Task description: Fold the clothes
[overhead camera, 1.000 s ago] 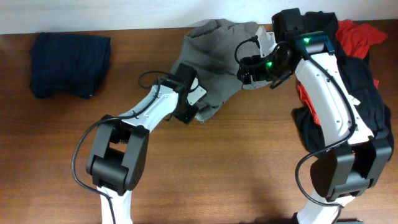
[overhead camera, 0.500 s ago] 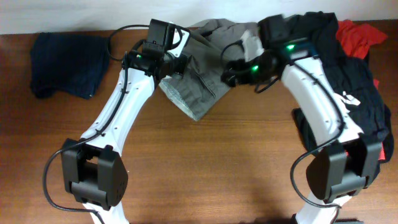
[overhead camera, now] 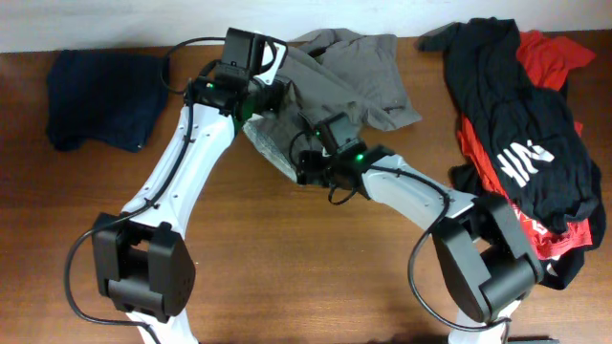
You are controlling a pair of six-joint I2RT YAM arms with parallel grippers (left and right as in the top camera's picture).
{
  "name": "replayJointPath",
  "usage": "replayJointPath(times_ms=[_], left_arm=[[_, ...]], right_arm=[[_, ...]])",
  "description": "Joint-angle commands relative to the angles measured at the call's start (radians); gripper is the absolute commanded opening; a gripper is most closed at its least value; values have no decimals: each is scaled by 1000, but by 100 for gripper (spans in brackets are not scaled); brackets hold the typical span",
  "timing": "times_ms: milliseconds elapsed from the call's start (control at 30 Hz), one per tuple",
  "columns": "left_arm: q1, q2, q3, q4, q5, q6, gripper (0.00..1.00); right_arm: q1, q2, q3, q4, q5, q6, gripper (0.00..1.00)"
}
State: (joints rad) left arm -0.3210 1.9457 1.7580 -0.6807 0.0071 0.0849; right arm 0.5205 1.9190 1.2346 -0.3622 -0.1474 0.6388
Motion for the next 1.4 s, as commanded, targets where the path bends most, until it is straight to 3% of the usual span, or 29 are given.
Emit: replayJointPath(times_ms=[0,100,233,300,333,467,567,833,1133,1367], left_arm=[[10,-11,8,-8,-8,-14,1],[12,-11,8,-20,-8,-14,0],[12,-11,8,-30,-8,-13,1],[17,-11,8,-29,-8,-14,0],[20,-11,8,-29,-10,-14,0],[75,-18,31,-30,-11,-64,0],[148,-50,73,-43,19,-117,1],[299,-261,105,-65,57,-126,1],[285,-520,105,-188,114,-126,1],[262,-742,105,-302,204,-126,1]], right_arm=[[37,59,-10,74,101,121,80],[55,120,-10,151,100,168,75],[62,189,-10,165,84,212,60],[55,197,-9,164,73,204,15],[51,192,-7,162,72,204,6],[7,120,-1,130,39,108,4],[-48,-10,29,11,40,-16,4],[-294,-409,399,-632,40,-396,4],[-370,-465,985,-1075,40,-561,4],[-369,-467,1191,-1282,39,-593,4]])
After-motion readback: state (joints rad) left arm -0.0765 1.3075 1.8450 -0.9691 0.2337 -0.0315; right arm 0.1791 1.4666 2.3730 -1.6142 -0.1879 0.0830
